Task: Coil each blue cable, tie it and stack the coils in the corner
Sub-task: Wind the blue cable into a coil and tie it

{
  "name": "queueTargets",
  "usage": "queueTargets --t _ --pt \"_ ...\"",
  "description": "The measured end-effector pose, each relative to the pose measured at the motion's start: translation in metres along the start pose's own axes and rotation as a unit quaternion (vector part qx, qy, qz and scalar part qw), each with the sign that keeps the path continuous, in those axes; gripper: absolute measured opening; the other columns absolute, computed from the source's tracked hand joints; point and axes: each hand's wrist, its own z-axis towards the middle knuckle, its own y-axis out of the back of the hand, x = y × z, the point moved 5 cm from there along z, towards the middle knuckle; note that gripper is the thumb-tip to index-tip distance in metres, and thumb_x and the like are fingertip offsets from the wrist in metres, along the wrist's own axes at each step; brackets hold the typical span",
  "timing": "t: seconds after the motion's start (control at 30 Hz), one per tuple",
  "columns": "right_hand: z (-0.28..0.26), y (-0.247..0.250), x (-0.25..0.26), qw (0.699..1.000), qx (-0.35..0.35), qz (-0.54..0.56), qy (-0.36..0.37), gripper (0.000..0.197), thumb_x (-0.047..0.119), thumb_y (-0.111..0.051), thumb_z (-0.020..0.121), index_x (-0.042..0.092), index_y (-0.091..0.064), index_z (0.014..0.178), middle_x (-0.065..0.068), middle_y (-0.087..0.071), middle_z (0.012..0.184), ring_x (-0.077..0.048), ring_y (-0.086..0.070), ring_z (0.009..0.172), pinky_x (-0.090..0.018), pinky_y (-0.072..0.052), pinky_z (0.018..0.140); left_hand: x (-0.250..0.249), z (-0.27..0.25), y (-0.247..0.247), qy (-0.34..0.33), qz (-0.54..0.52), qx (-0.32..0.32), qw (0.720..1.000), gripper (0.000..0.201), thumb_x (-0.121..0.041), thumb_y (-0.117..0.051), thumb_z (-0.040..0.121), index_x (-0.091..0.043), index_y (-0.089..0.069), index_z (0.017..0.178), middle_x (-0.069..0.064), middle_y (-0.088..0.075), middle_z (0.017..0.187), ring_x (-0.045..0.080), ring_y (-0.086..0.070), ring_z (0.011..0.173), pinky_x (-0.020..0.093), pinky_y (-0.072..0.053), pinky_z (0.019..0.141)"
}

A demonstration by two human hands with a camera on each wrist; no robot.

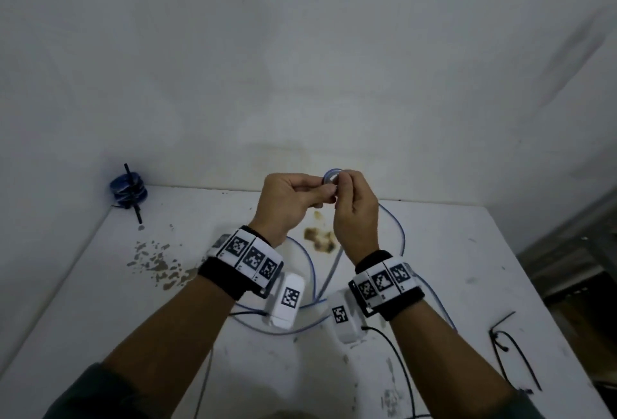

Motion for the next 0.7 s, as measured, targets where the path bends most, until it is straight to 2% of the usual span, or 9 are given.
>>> queueTargets --t 0.13,0.2,0.3,0.37,0.43,0.5,0.53,0.6,0.7 --pt "0.012 0.009 0.004 0.976 0.201 -0.08 0.032 0.019 0.009 -0.055 0.1 0.018 -0.068 0.09 0.025 -0.062 0.07 0.004 -0.056 0.067 -0.009 -0.037 0.064 -0.003 0.009 0.023 -0.015 0.126 0.085 0.988 0.01 -0.007 -0.076 0.082 -0.004 -0.076 0.092 0.012 -0.076 0.08 0.017 -0.072 0.073 0.025 -0.055 0.066" --pt "0.017 0.01 0.007 0.962 0.249 -0.103 0.033 0.018 0.011 -0.056 0.1 0.016 -0.07 0.089 0.028 -0.061 0.067 0.003 -0.055 0.065 -0.009 -0.037 0.063 -0.007 0.01 0.024 -0.042 0.144 0.098 0.984 0.005 -0.008 -0.075 0.083 -0.008 -0.077 0.088 0.008 -0.076 0.078 0.015 -0.071 0.07 0.027 -0.056 0.065" --pt "0.019 0.012 0.009 0.975 0.208 -0.068 0.019 0.021 0.014 -0.055 0.1 0.01 -0.071 0.088 0.021 -0.06 0.064 -0.001 -0.051 0.061 -0.013 -0.037 0.062 -0.012 0.011 0.019 -0.089 0.115 0.051 0.988 0.005 -0.004 -0.075 0.082 -0.009 -0.077 0.083 0.003 -0.074 0.068 0.013 -0.067 0.06 0.027 -0.054 0.06" --pt "0.015 0.01 0.002 0.993 0.117 0.011 -0.029 0.027 0.018 -0.052 0.102 0.01 -0.067 0.08 0.013 -0.055 0.059 -0.004 -0.045 0.055 -0.021 -0.036 0.057 -0.013 0.011 0.014 -0.116 0.071 -0.008 0.991 0.004 -0.003 -0.075 0.082 -0.006 -0.077 0.083 0.004 -0.073 0.066 0.015 -0.065 0.058 0.027 -0.052 0.059" --pt "0.004 0.001 -0.003 0.993 0.02 0.085 -0.084 0.033 0.021 -0.048 0.104 0.009 -0.059 0.075 0.008 -0.049 0.058 -0.009 -0.039 0.053 -0.023 -0.034 0.052 -0.011 0.009 0.008 -0.122 0.034 -0.058 0.99 0.003 -0.002 -0.075 0.082 -0.003 -0.077 0.085 0.006 -0.073 0.068 0.016 -0.067 0.059 0.026 -0.053 0.059" --pt "-0.003 -0.004 -0.001 0.993 -0.044 0.071 -0.088 0.034 0.019 -0.044 0.105 0.013 -0.053 0.073 0.006 -0.048 0.06 -0.01 -0.04 0.056 -0.022 -0.035 0.054 -0.004 0.006 0.002 -0.101 0.01 -0.074 0.992 0.004 -0.004 -0.074 0.084 -0.002 -0.077 0.086 0.008 -0.074 0.071 0.019 -0.07 0.063 0.028 -0.056 0.06" --pt "-0.002 -0.003 -0.001 0.995 -0.055 0.037 -0.075 0.034 0.017 -0.045 0.105 0.017 -0.052 0.072 0.008 -0.047 0.06 -0.008 -0.04 0.056 -0.021 -0.036 0.055 -0.001 0.005 0.001 -0.082 0.007 -0.061 0.995 0.005 -0.006 -0.074 0.085 -0.002 -0.076 0.088 0.01 -0.075 0.074 0.021 -0.071 0.065 0.029 -0.057 0.062" --pt "0.004 0.003 -0.001 0.998 -0.022 -0.048 -0.029 0.035 0.016 -0.048 0.103 0.028 -0.051 0.07 0.01 -0.049 0.058 -0.006 -0.042 0.054 -0.019 -0.034 0.054 0.003 0.006 0.004 -0.038 0.034 -0.007 0.999 0.008 -0.007 -0.073 0.086 -0.001 -0.076 0.091 0.014 -0.075 0.079 0.023 -0.073 0.068 0.031 -0.059 0.065" --pt "0.013 0.009 -0.003 0.992 0.047 -0.119 0.015 0.027 0.019 -0.054 0.1 0.02 -0.059 0.074 0.0 -0.055 0.059 -0.013 -0.045 0.053 -0.022 -0.033 0.05 0.002 0.006 0.012 -0.006 0.087 0.059 0.994 0.011 -0.004 -0.076 0.082 0.001 -0.075 0.092 0.015 -0.075 0.077 0.025 -0.074 0.071 0.032 -0.061 0.069"
